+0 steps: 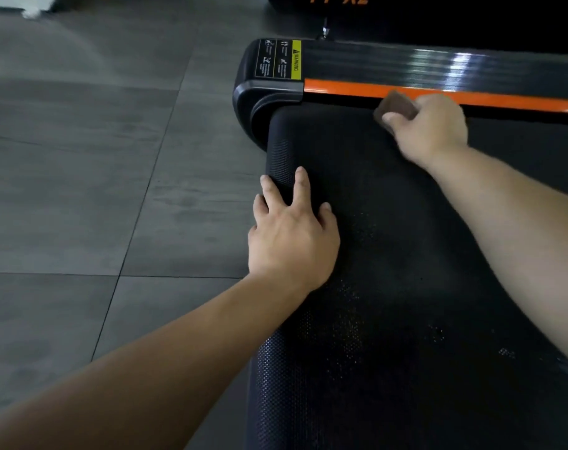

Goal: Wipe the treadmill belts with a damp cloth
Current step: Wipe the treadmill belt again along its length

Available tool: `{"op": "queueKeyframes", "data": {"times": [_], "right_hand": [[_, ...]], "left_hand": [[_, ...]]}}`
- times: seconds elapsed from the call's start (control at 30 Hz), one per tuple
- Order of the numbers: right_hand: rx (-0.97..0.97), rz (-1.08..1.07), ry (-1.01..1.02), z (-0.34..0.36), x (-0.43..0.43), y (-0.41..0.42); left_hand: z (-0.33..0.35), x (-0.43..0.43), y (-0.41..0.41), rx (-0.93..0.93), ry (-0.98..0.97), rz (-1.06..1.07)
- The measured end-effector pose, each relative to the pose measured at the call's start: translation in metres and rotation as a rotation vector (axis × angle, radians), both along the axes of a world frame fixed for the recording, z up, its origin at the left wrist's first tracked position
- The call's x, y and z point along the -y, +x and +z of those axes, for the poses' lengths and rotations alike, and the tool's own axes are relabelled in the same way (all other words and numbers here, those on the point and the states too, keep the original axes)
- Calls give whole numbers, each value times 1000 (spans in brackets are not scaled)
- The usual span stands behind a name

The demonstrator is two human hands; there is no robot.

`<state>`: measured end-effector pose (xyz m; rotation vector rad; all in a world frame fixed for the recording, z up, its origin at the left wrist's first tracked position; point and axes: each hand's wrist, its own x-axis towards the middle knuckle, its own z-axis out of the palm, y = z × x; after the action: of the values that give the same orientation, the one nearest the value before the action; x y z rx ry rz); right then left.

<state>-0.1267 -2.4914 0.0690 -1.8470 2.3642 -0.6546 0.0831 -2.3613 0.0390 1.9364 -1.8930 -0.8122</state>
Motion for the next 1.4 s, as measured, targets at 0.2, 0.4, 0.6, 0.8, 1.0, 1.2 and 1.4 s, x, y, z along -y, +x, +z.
{"op": "queueKeyframes", "data": {"times": [0.2, 0.4, 0.6, 0.8, 1.0, 1.2, 1.4], "right_hand": [[42, 377, -2, -11, -59, 31], [-69, 127, 0, 1, -26, -7], [5, 491, 19, -13, -108, 31], [-55, 143, -33, -9, -81, 10], [-15, 492, 23, -10, -141, 18], [-34, 171, -45, -14, -125, 17], [-43, 410, -15, -13, -163, 17]], "left_hand": [[0, 2, 1, -14, -2, 22], [0, 1, 0, -9, 6, 22], [1, 1, 3, -40, 4, 33], [2, 0, 3, -33, -2, 32], [4, 0, 4, -53, 3, 36], [3, 0, 5, -51, 7, 45], [3, 1, 7, -106, 15, 63]]}}
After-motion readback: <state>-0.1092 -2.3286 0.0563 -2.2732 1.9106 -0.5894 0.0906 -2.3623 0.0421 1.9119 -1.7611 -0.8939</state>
